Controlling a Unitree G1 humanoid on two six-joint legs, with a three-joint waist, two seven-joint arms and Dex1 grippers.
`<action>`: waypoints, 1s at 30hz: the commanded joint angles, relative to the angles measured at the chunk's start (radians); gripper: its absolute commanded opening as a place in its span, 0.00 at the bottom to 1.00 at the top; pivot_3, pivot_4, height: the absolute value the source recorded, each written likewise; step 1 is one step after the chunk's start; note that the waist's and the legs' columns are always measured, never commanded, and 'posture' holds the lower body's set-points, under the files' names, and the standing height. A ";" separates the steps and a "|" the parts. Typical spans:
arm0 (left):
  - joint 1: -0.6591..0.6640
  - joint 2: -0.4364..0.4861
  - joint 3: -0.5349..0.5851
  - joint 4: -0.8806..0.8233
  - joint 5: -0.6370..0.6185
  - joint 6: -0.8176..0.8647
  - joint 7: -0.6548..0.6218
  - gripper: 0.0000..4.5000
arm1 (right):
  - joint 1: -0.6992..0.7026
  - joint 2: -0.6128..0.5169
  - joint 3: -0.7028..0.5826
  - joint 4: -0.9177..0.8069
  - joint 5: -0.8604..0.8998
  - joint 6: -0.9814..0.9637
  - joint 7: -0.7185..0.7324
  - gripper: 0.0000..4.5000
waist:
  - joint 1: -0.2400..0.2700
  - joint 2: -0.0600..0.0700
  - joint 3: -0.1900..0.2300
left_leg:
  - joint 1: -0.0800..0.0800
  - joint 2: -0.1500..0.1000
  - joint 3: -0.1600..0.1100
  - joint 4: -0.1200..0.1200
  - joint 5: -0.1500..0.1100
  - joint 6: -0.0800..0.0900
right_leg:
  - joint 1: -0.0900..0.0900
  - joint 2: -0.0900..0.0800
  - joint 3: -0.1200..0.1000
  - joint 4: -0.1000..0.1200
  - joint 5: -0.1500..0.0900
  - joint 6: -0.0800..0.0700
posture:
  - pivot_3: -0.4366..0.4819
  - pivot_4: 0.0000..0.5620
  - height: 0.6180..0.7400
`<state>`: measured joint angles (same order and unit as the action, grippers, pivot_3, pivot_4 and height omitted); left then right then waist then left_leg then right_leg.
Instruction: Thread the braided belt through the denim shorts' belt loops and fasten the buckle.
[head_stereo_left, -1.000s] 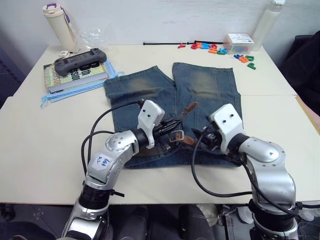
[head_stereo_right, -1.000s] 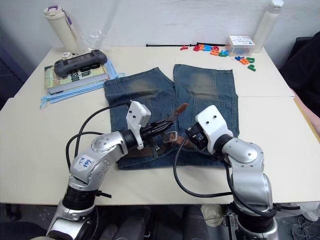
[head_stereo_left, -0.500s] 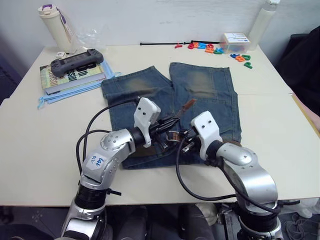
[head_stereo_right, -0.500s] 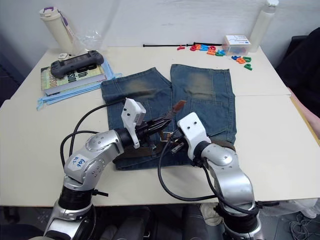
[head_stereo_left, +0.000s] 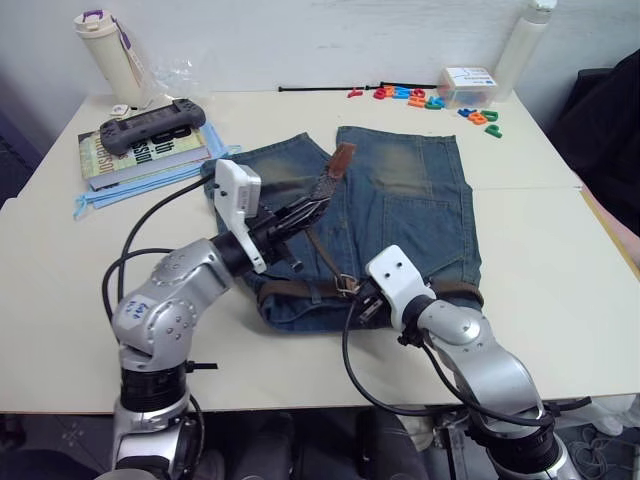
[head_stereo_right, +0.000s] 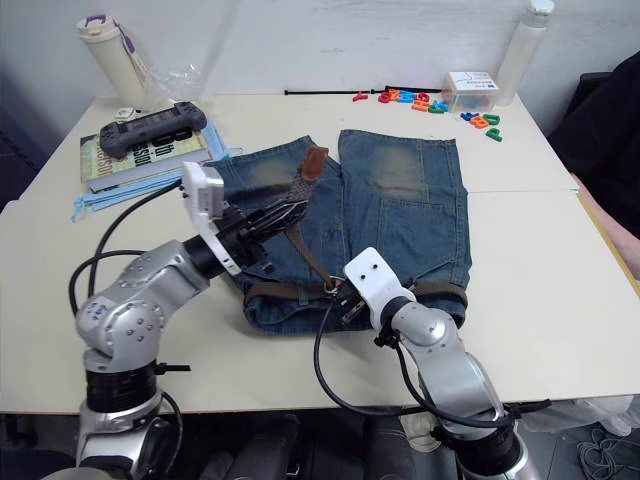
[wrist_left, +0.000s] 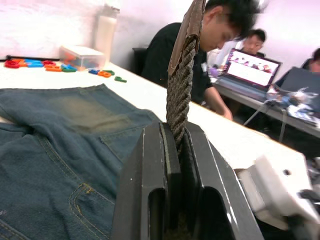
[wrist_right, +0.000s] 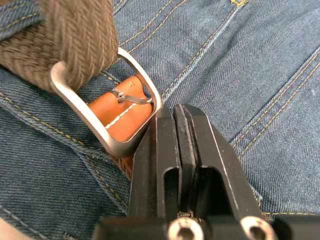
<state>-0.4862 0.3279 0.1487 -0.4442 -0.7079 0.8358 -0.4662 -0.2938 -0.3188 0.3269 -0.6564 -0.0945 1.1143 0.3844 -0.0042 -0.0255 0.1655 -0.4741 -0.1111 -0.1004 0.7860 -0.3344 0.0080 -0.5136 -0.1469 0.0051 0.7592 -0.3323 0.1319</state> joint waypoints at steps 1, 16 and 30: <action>0.032 0.042 0.015 -0.067 -0.045 0.001 -0.030 0.00 | 0.025 -0.006 0.027 0.034 0.022 0.017 -0.003 0.00 | 0.000 0.000 0.000 | 0.000 0.000 0.000 0.000 0.000 0.000 | 0.000 0.000 0.000 0.000 0.000 0.000 | 0.48 0.27 0.30; 0.061 0.061 -0.071 -0.042 0.010 -0.042 -0.017 0.00 | -0.073 -0.090 -0.128 -0.172 0.172 0.112 0.100 0.00 | 0.005 0.000 0.000 | -0.001 0.000 0.000 0.000 0.000 0.000 | 0.000 -0.001 0.000 -0.001 0.000 0.000 | 0.48 0.27 0.30; 0.065 0.068 -0.071 -0.040 0.005 -0.047 -0.013 0.00 | -0.061 -0.039 -0.064 -0.143 0.223 0.128 0.001 0.00 | 0.004 0.000 0.000 | -0.001 0.000 -0.001 0.000 0.000 0.000 | 0.000 -0.001 0.000 -0.001 0.000 0.000 | 0.48 0.27 0.30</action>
<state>-0.4230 0.3929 0.0680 -0.4617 -0.6986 0.8061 -0.4783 -0.3506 -0.3657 0.2574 -0.7866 0.1272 1.2637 0.4055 0.0001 -0.0259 0.1653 -0.4750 -0.1113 -0.1009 0.7857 -0.3347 0.0083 -0.5135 -0.1477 0.0054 0.7581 -0.3326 0.1314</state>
